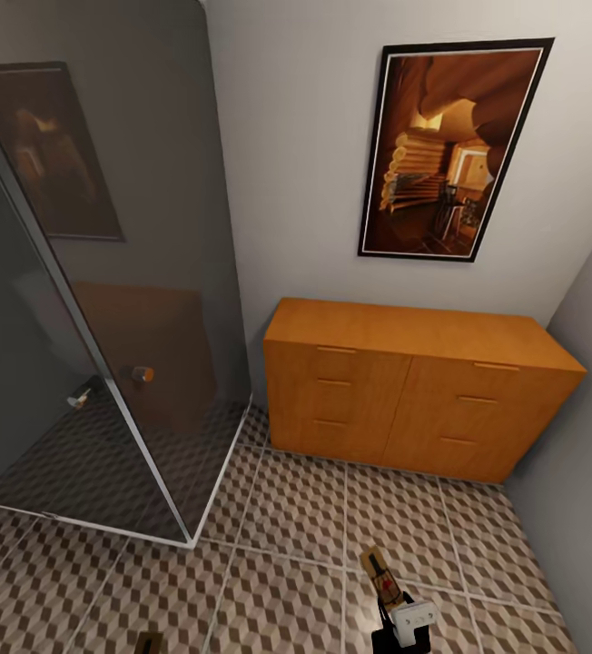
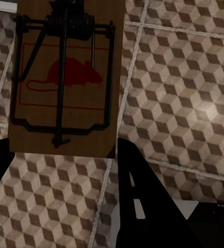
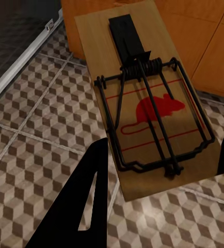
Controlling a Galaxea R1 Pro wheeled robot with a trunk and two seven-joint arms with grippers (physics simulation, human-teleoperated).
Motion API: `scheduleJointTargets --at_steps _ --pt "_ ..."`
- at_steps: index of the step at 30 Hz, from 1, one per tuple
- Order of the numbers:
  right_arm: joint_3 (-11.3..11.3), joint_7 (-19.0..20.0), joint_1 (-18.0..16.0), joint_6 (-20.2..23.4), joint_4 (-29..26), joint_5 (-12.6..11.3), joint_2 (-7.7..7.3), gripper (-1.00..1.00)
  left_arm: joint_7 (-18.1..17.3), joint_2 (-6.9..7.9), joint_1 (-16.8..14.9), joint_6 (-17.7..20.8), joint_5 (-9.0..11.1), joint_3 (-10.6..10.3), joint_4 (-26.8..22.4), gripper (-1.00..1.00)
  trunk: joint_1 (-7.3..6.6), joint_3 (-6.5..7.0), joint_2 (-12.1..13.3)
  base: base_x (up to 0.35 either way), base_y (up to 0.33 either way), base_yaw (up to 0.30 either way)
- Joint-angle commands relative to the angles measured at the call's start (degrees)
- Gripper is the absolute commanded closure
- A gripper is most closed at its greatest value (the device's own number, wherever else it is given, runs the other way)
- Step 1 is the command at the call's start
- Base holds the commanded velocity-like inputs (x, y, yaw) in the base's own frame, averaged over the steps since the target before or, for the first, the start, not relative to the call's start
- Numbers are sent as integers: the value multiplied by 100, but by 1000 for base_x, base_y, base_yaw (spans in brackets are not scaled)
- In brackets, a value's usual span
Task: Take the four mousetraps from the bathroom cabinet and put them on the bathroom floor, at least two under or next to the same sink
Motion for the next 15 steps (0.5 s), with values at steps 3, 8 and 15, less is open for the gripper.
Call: scheduleJointTargets --at_steps 3,8,15 --pt "51 -35 -5 -15 6 -27 2 100 53 2 -3 -8 15 -51 0 100 3 16 -10 0 0 0" --pt "51 -35 -5 -15 6 -27 2 100 53 2 -3 -8 15 -51 -1 100 3 61 -10 0 0 0" --pt "51 -35 -5 -15 6 -27 2 100 53 2 -3 -9 15 -51 -2 100 3 125 -10 0 0 0"
